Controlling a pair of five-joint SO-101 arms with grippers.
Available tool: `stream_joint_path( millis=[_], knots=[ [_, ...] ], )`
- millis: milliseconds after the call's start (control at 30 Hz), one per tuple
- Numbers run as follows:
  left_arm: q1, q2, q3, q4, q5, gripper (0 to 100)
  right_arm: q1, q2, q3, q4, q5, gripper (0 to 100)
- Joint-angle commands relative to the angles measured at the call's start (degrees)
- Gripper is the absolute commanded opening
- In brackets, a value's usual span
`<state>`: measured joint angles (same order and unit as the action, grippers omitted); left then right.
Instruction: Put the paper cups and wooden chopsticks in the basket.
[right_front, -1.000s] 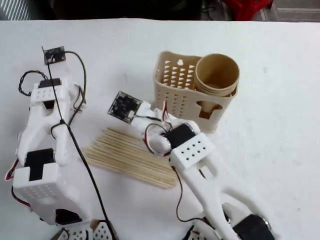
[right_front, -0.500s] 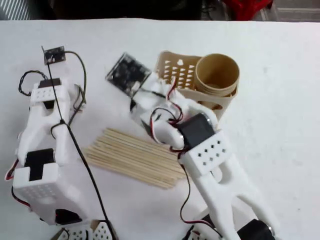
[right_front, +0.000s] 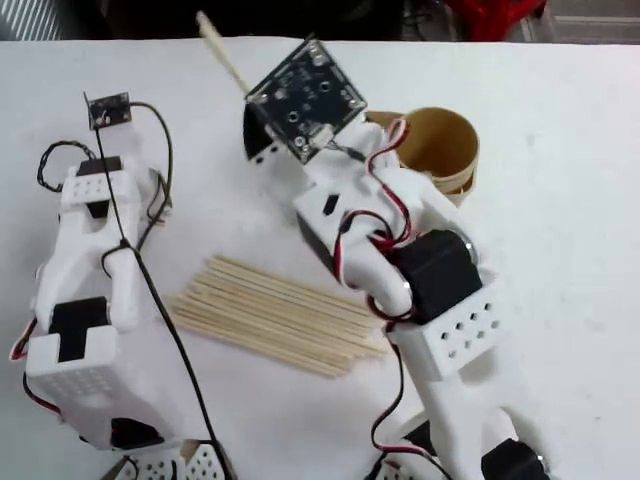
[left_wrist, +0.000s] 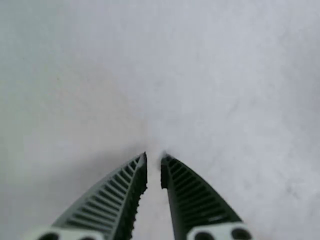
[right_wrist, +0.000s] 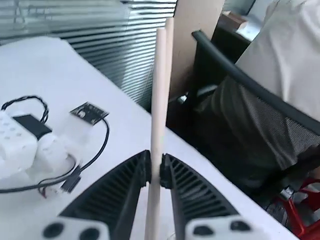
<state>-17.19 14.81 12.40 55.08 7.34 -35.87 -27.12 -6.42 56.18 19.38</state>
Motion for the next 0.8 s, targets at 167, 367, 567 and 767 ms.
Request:
stream_joint_path(
  millis=[167, 367, 567, 767],
  knots=[
    [-0.57, -0.22, -0.26, -1.14, 0.26, 7, 8.13, 3.47, -4.48, -16.40, -0.44, 1.6],
    [-0.48, -0.22, -0.35, -1.14, 0.26, 7, 8.66, 9.89, -7.12, -18.42, -0.79, 1.6],
    [-0.22, -0.22, -0.44, -1.14, 0.26, 7, 10.07, 13.41, -7.12, -19.65, -2.02, 1.6],
    [-0.22, -0.22, -0.44, -1.14, 0.26, 7, 11.74, 12.97, -4.22, -19.65, -2.02, 1.6]
  ],
)
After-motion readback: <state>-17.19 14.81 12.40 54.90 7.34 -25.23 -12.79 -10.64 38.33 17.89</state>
